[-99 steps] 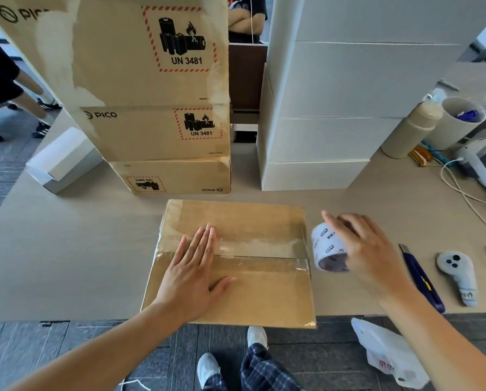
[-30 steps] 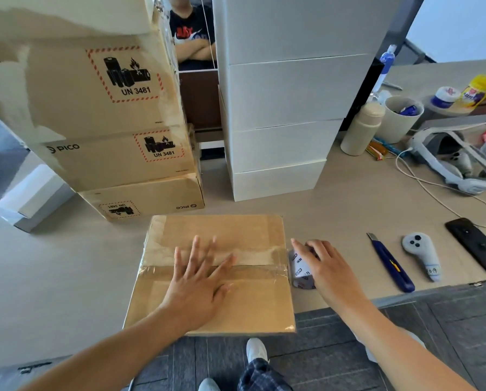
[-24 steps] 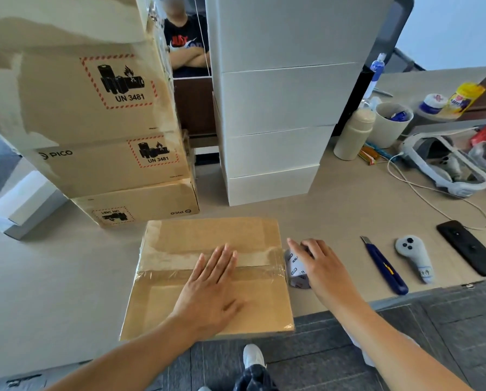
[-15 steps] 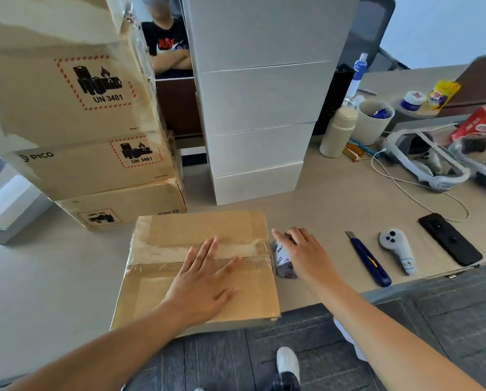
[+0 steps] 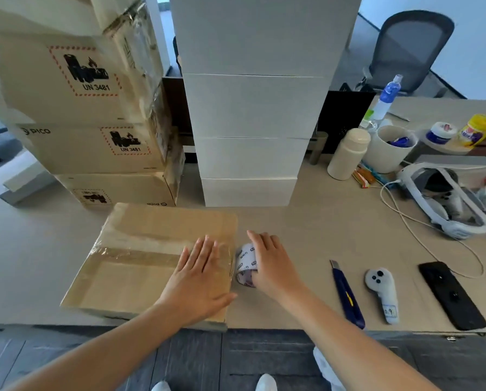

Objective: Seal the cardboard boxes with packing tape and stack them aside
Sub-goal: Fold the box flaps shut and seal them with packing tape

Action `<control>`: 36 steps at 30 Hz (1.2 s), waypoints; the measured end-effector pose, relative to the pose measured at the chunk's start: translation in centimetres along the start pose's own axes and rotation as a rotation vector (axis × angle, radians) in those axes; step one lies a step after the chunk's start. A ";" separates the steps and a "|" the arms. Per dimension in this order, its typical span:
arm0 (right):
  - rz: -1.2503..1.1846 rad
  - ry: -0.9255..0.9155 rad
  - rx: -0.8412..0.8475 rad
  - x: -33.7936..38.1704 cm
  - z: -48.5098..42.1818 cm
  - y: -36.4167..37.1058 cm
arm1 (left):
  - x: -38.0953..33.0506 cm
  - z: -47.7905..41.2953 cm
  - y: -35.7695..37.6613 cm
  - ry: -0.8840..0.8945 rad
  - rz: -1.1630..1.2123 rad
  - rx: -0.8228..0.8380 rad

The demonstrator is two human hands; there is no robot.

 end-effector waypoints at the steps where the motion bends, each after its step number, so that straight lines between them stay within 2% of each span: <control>1: -0.048 0.016 0.007 -0.8 -0.2 -0.2 | -0.3 -0.2 -0.3 -0.013 0.013 -0.003; 5: -0.245 0.071 0.094 -3.6 -0.1 0.5 | -2.0 -1.0 -0.2 -0.005 0.009 0.016; 8: -0.331 0.027 0.134 -4.2 -0.3 1.0 | -1.9 -1.1 0.1 -0.036 0.023 0.026; 12: -0.455 -0.021 0.087 -4.4 -0.5 1.2 | -2.5 -1.4 0.4 -0.069 -0.015 -0.005; 18: -0.696 0.069 0.043 -5.5 0.6 1.6 | -3.5 -2.4 0.2 -0.017 -0.016 -0.104; 20: -0.638 0.054 0.022 -5.4 0.7 1.1 | -3.5 -2.4 0.6 -0.010 0.001 -0.099; 24: -0.340 -0.135 -0.011 -4.5 0.6 0.2 | -3.7 -2.5 0.6 -0.008 -0.001 -0.084; 27: -0.232 -0.173 0.001 -5.0 0.6 0.6 | -3.7 -2.3 0.4 -0.015 -0.012 -0.054; 32: 0.049 -0.136 0.181 -8.4 2.3 2.6 | -4.1 -2.2 0.4 -0.001 -0.055 -0.008; 36: -0.114 0.017 0.234 -9.9 3.2 3.6 | -4.4 -2.4 0.3 -0.003 -0.069 0.026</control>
Point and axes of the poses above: each hand's wrist, its own z-axis away from the middle knuckle, its own y-axis out of the palm, x = y × z, the point moved 10 cm from there along -z, towards the middle knuckle, and after that the axes turned 1 degree about -x, right-handed, at the moved point
